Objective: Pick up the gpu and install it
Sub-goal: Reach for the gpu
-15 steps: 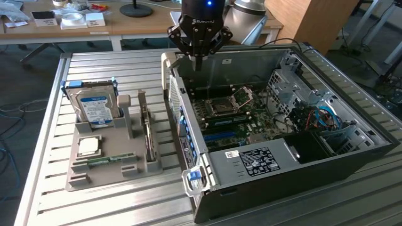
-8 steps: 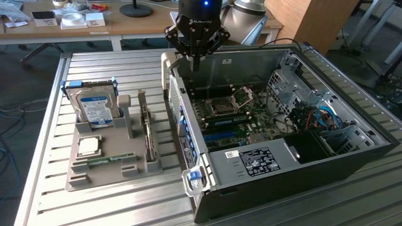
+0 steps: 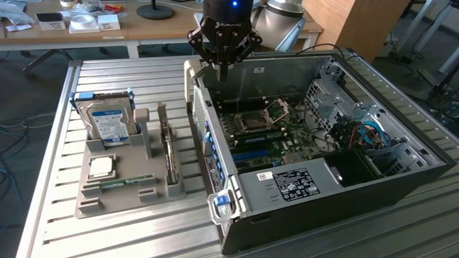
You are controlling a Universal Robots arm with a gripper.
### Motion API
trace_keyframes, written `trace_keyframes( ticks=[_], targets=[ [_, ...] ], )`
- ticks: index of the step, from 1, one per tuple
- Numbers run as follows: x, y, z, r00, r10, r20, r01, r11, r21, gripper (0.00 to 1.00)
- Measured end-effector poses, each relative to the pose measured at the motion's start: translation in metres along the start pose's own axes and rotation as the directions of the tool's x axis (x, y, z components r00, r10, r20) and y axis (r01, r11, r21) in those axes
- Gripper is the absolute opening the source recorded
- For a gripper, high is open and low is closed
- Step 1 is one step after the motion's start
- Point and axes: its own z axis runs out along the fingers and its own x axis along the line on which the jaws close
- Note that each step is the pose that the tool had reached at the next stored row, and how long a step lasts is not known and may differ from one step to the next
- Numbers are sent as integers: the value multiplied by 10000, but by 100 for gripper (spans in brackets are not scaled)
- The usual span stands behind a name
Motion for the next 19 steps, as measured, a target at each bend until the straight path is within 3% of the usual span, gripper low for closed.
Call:
trace_keyframes(
  ticks=[8, 19],
  targets=[
    [18, -2, 0, 10000, 3, 0, -3, 10000, 0, 11],
    [223, -17, 0, 10000, 0, 0, 0, 10000, 0, 11]
  ],
)
